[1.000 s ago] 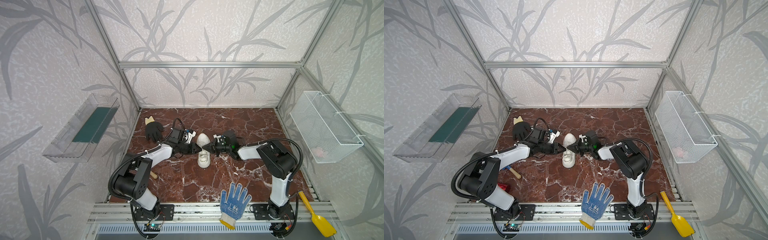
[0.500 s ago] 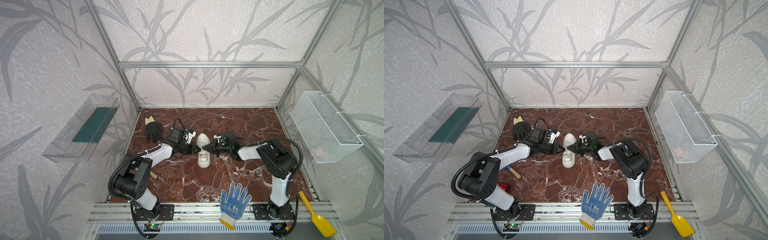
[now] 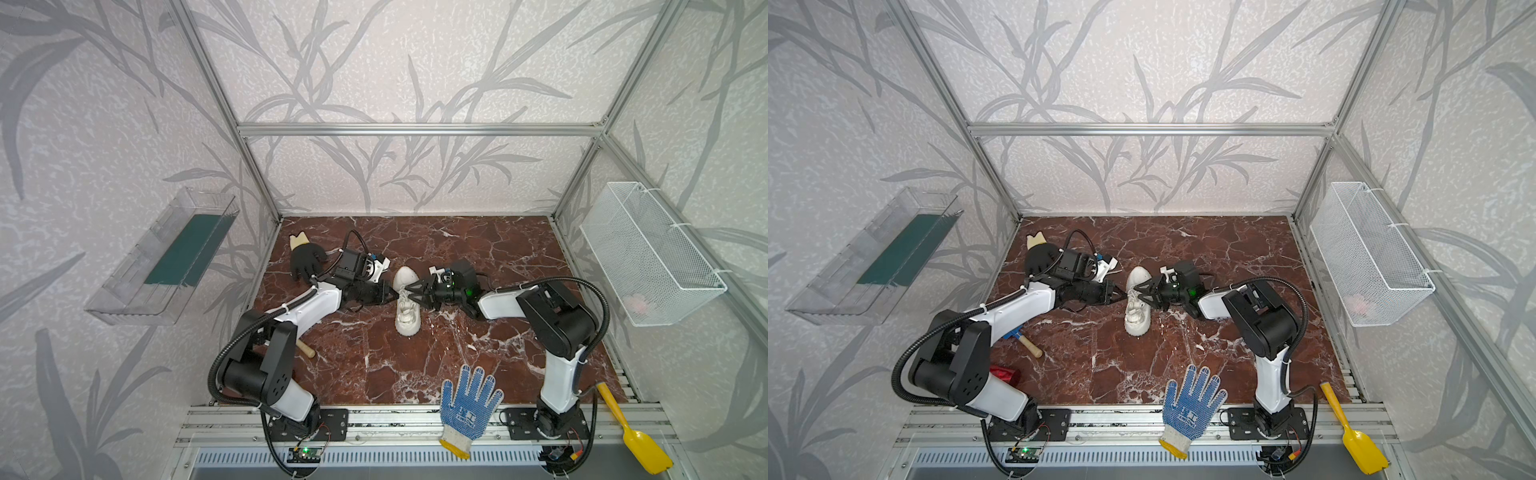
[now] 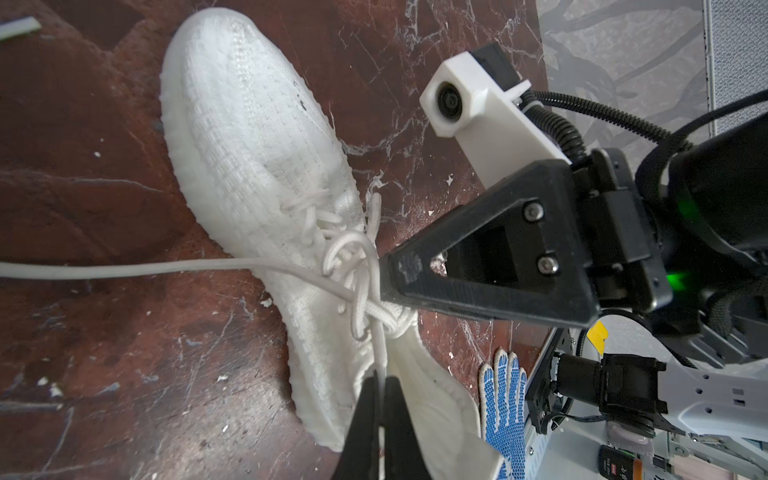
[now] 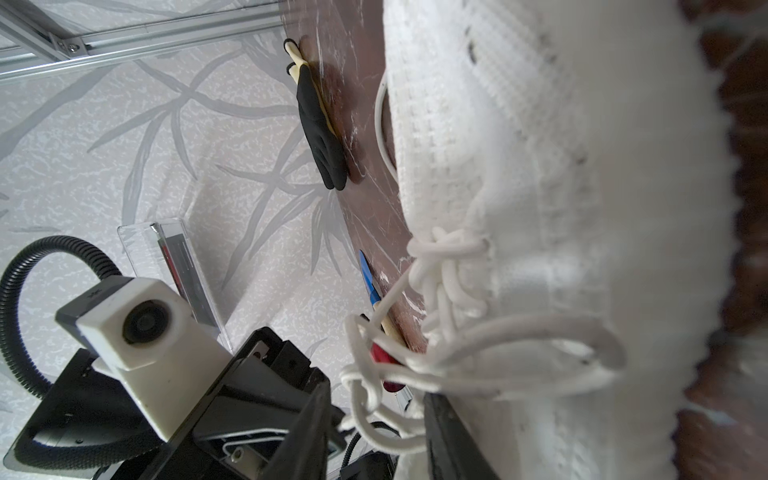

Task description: Tie the shoes

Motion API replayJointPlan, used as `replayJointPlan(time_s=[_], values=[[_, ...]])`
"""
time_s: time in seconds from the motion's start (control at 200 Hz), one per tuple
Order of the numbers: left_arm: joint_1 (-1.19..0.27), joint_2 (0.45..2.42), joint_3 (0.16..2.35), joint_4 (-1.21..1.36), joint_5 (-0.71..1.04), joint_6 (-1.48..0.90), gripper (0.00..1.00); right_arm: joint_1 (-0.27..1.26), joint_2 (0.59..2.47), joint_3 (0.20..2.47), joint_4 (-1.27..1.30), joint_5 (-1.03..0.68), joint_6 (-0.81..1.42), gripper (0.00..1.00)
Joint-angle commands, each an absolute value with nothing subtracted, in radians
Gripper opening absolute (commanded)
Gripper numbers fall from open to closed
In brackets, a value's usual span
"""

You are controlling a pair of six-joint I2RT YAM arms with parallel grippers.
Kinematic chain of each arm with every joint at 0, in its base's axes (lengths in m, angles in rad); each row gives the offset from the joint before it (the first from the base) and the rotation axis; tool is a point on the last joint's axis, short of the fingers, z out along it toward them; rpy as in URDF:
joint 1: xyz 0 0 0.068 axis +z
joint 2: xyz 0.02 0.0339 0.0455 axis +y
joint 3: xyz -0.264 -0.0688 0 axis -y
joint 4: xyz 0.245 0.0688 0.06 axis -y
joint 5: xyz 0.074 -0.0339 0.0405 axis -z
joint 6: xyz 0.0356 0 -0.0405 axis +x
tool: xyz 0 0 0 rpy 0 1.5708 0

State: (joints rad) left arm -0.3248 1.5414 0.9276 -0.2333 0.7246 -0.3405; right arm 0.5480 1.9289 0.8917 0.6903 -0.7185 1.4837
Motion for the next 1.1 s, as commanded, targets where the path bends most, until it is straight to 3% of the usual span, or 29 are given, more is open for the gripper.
replayJointPlan(time_s=[0.0, 0.28, 0.515, 0.735, 1.095], values=[[-0.312, 1.489, 0.968, -0.296, 0.712, -0.311, 0.0, 0.529, 1.858, 0.877, 0.633, -0.724, 1.442, 0.41], [-0.269, 1.452, 1.059, -0.313, 0.71, -0.346, 0.0, 0.475, 1.719, 0.934, 0.31, -0.709, 1.185, 0.48], [-0.251, 1.472, 1.195, -0.301, 0.723, -0.394, 0.0, 0.527, 1.637, 1.127, -0.141, -0.537, 0.592, 0.49], [-0.248, 1.495, 1.271, -0.25, 0.752, -0.459, 0.0, 0.608, 1.645, 1.184, -0.082, -0.476, 0.265, 0.51], [-0.247, 1.458, 1.275, -0.293, 0.759, -0.42, 0.0, 0.624, 1.816, 1.362, -0.068, -0.431, 0.171, 0.5]])
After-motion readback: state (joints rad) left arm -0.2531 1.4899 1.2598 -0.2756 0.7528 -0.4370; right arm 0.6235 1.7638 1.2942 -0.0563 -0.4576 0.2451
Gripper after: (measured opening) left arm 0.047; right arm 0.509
